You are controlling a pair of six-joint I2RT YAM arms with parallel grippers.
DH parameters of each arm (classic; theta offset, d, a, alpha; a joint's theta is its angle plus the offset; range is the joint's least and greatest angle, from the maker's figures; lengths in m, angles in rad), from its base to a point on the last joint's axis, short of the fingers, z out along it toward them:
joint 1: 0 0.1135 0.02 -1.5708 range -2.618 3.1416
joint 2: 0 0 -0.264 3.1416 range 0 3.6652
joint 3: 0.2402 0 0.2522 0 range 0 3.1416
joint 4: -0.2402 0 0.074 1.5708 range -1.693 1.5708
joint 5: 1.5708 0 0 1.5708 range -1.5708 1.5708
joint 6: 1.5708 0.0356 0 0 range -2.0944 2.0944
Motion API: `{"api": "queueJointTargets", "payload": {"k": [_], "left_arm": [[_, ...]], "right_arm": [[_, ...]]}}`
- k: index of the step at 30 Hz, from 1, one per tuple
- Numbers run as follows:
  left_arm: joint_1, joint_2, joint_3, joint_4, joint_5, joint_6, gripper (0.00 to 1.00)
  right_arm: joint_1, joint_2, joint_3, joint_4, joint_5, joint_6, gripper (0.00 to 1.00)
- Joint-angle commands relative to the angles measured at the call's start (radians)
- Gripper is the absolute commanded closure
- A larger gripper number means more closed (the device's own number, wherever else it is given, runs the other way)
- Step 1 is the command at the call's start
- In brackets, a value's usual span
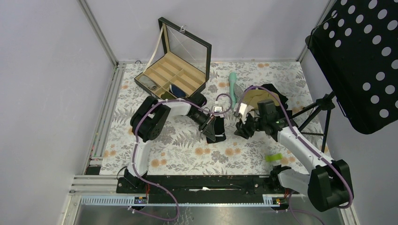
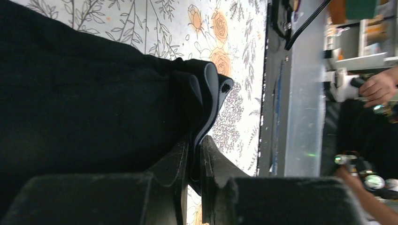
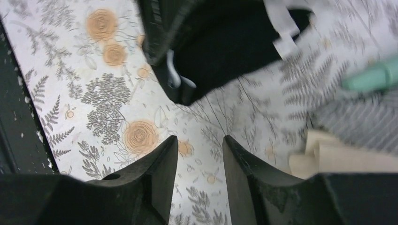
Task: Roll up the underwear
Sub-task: Roll the underwear to the center of the board.
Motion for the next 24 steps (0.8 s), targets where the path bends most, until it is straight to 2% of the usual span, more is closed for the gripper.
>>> {"api": "queueJointTargets", "payload": {"k": [1,6,12,17,21,24], "left_arm": [[0.019,0.114,0.065,-0.108,0.031,-0.003,0.96],[0.030,0.144,0.090,-0.129,0.015,-0.001,0.92],[0.044,0.195,0.142,-0.190,0.036,0.005,0.90],[0.049,0.231,0.191,-0.284,0.039,0.062,0.90],[0.057,0.239,0.208,-0.294,0.038,0.067,0.90],[0.061,0.244,0.219,-0.296,0.036,0.062,0.89]], "right_arm": [[0.146,-0.003,0.028,0.036,0.038,-0.183,0.55],[0.285,0.068,0.021,0.093,0.071,-0.303,0.58],[0.365,0.160,0.027,0.117,0.084,-0.452,0.59],[0.400,0.229,0.059,0.125,0.098,-0.510,0.60],[0.403,0.277,0.078,0.125,0.121,-0.534,0.59],[0.403,0.303,0.067,0.141,0.150,-0.566,0.54]]}}
